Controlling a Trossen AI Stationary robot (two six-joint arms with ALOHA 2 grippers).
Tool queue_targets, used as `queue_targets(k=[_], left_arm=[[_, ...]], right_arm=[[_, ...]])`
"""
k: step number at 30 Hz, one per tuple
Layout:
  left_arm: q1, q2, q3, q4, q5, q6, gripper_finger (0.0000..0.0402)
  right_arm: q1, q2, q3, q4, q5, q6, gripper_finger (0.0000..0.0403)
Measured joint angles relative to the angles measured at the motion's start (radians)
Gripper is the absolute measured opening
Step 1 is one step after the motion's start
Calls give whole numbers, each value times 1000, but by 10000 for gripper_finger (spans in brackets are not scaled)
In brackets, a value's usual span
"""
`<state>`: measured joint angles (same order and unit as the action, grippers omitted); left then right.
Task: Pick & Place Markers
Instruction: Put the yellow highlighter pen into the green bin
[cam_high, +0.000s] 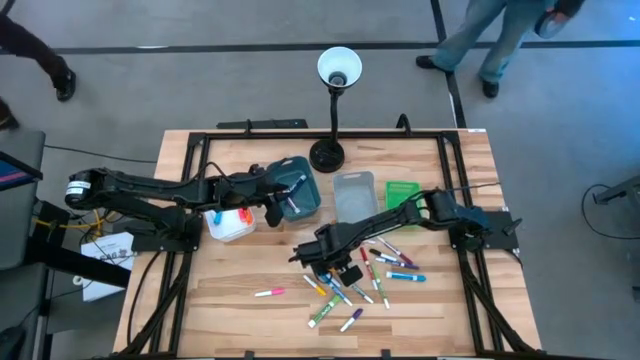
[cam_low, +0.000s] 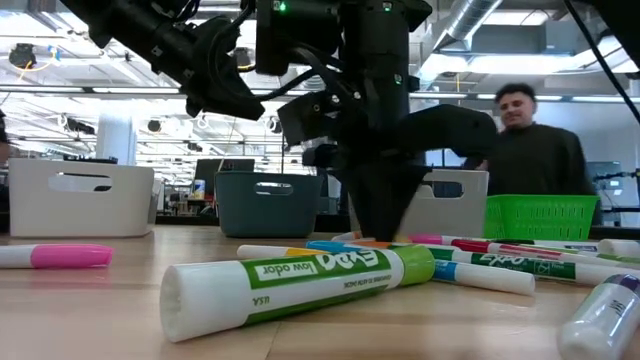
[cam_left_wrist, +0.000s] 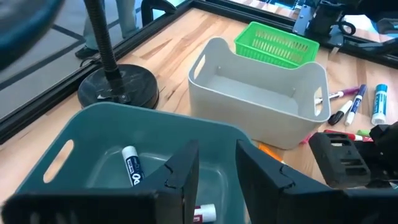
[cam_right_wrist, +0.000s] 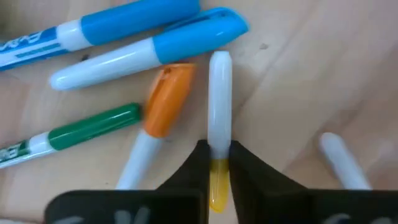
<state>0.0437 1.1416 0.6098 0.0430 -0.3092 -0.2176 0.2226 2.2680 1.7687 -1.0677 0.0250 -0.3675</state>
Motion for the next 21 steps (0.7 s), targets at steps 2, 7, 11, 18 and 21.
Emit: queue_targets(k=[2,7,11,18,21], left_arm=[[0,0,0,3,0,0,102],[0,0,0,8,0,0,102],[0,0,0,8,0,0,102],[-5,0,0,8,0,-8,102],[-16,0,0,8,1,-8,102]], right_arm=[[-1,-31,-1,1,8,0,22],[0,-137,1,0,8,30,45],[0,-240,1,-58,61,91,41],[-40,-420,-59,-188,151,238,24],[-70,-505,-144,-190,132,245,39]])
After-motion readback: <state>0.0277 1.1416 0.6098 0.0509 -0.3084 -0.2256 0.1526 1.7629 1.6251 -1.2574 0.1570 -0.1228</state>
